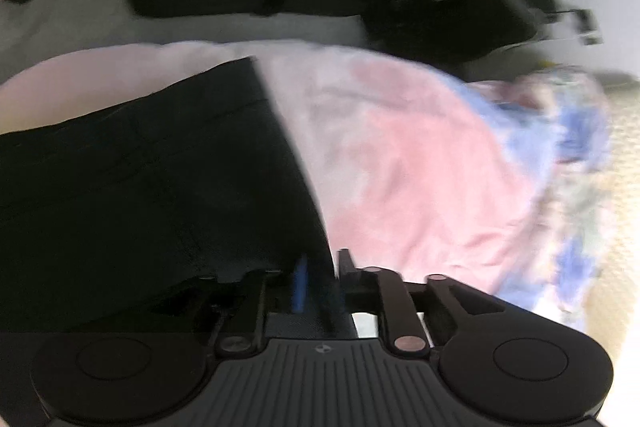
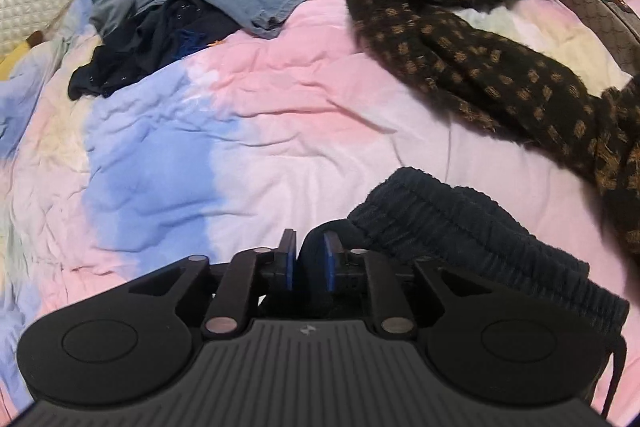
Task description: Fold clothes
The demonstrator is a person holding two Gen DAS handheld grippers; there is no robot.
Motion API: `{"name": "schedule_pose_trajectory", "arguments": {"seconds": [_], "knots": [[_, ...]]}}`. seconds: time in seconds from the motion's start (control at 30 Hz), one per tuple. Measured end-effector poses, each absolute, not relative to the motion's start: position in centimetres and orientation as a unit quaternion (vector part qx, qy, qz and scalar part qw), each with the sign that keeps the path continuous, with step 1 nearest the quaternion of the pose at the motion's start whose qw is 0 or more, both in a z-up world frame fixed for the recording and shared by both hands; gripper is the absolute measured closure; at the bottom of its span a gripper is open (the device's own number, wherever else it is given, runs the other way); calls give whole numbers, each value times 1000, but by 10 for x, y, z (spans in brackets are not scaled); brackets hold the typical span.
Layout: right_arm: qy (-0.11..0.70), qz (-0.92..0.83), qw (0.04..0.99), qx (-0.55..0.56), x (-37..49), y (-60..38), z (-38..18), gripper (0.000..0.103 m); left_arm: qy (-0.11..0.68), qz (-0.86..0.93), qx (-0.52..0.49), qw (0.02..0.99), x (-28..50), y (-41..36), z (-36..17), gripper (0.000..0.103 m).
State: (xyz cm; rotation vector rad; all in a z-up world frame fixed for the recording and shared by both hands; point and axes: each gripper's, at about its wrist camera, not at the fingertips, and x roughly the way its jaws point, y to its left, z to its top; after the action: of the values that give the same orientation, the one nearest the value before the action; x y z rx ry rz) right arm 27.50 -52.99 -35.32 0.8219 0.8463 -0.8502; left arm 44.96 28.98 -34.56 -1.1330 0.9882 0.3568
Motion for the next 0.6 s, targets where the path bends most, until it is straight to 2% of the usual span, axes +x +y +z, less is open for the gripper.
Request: {"name": "schedule_pose_trajectory", "arguments": {"seconds": [0.07,0.1,0.23,0.4,0.53,0.6], "knots": [[391,-383,750,372,272,-530,-350,85,430,145,-508,732,439,291,-337,49],[391,-379,753,370,270,-529,-346,81,429,143,-502,737,432,291,-333,46],[398,-356,772,345,263,-516,-327,76,420,129,-516,735,392,298,-321,43],[409,-329,791,315,243,-489,-300,76,406,147,-537,725,331,319,-313,38],[423,-306,797,302,221,-458,-285,76,389,166,-563,710,286,349,-322,27],[433,-297,799,293,209,-439,-280,75,378,175,-588,693,265,361,-333,25]]}}
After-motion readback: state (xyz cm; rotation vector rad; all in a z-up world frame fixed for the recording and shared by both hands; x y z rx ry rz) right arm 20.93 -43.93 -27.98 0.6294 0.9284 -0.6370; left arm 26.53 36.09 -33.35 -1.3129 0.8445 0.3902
